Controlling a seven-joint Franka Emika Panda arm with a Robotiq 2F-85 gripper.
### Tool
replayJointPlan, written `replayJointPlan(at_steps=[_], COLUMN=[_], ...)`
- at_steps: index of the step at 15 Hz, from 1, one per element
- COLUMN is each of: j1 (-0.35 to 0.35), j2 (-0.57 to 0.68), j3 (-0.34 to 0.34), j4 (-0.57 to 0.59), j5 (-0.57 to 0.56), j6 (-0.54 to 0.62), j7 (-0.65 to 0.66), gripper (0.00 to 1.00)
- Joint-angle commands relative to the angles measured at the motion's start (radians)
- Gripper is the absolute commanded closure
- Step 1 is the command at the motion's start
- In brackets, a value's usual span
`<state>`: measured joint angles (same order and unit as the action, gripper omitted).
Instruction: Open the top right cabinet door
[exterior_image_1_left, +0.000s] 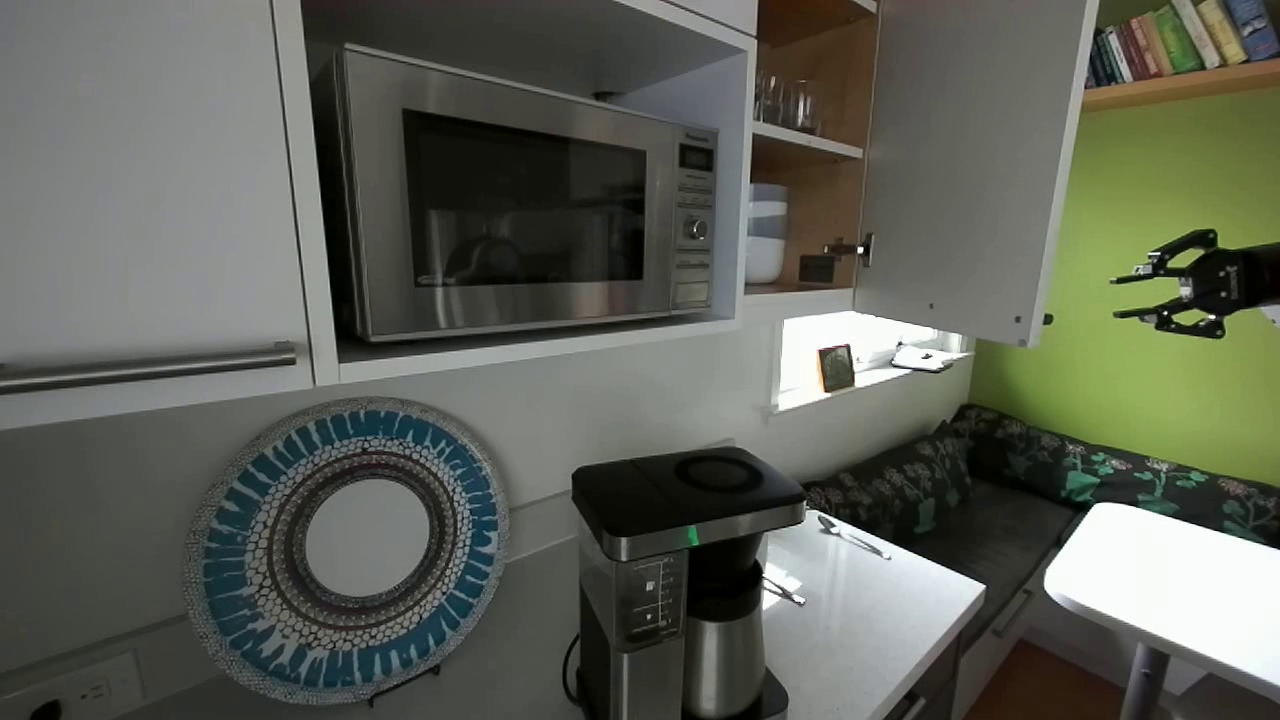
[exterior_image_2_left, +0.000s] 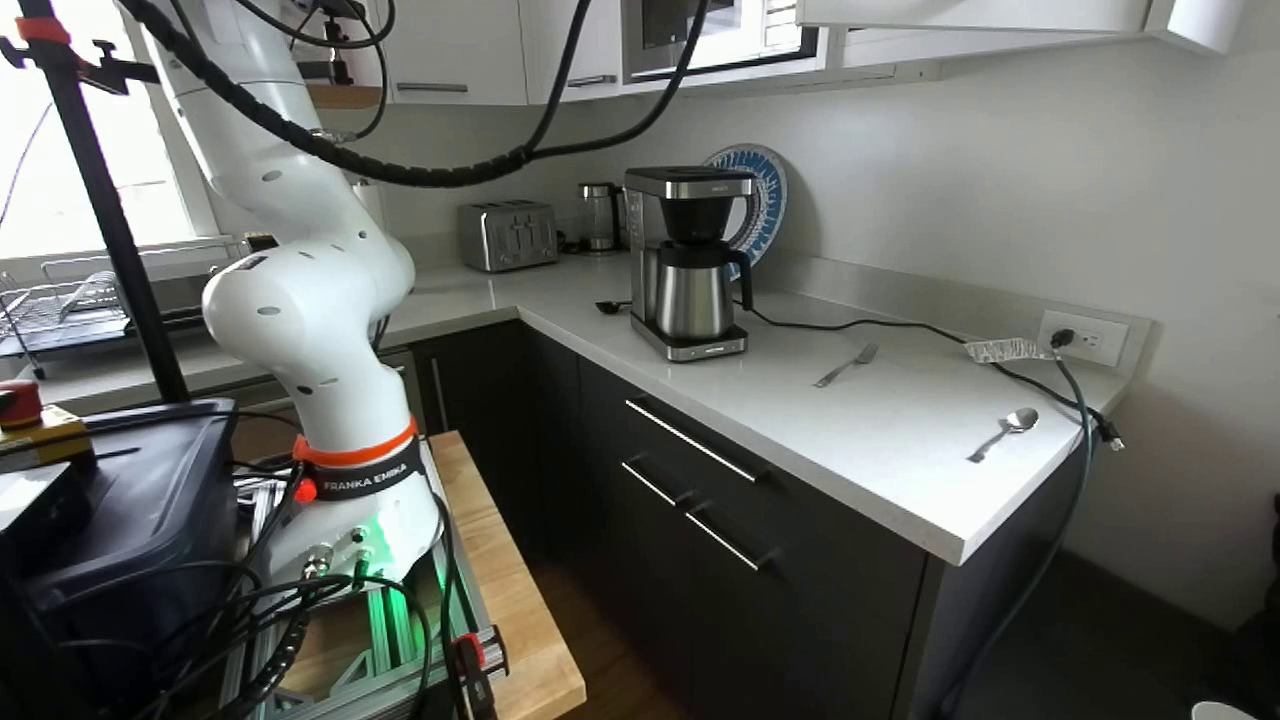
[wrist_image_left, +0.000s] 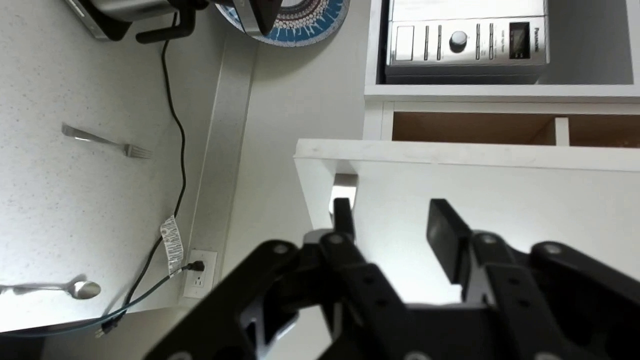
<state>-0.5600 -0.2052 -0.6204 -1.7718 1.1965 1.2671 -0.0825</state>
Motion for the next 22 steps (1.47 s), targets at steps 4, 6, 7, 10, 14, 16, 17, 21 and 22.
replayJointPlan(at_steps=[4,6,7,10,14,16,17,21,22], j1=[0.026,0.027,0.028,0.036,0.04,0.047,0.05,0.053,0.051], j2=[-0.13,-0.171,-0.193,-0.26,-0.345,-0.379,-0.394,-0.439,-0.448], j3=[0.114,0.167,0.197,0.271,0.391,0.438,0.459,0.521,0.53], j4=[-0.055,-0.078,-0.095,-0.14,-0.233,-0.269,-0.287,-0.343,-0.348], j5=[-0.134,-0.144,-0.156,-0.181,-0.232,-0.265,-0.286,-0.43,-0.474], j6=[0.027,0.077,0.114,0.204,0.439,0.548,0.604,0.77,0.785], j7=[0.194,0.291,0.325,0.425,0.504,0.54,0.556,0.646,0.683], gripper=[0.01,0.0,0.0,0.0,0.3,0.48,0.55,0.86,0.93])
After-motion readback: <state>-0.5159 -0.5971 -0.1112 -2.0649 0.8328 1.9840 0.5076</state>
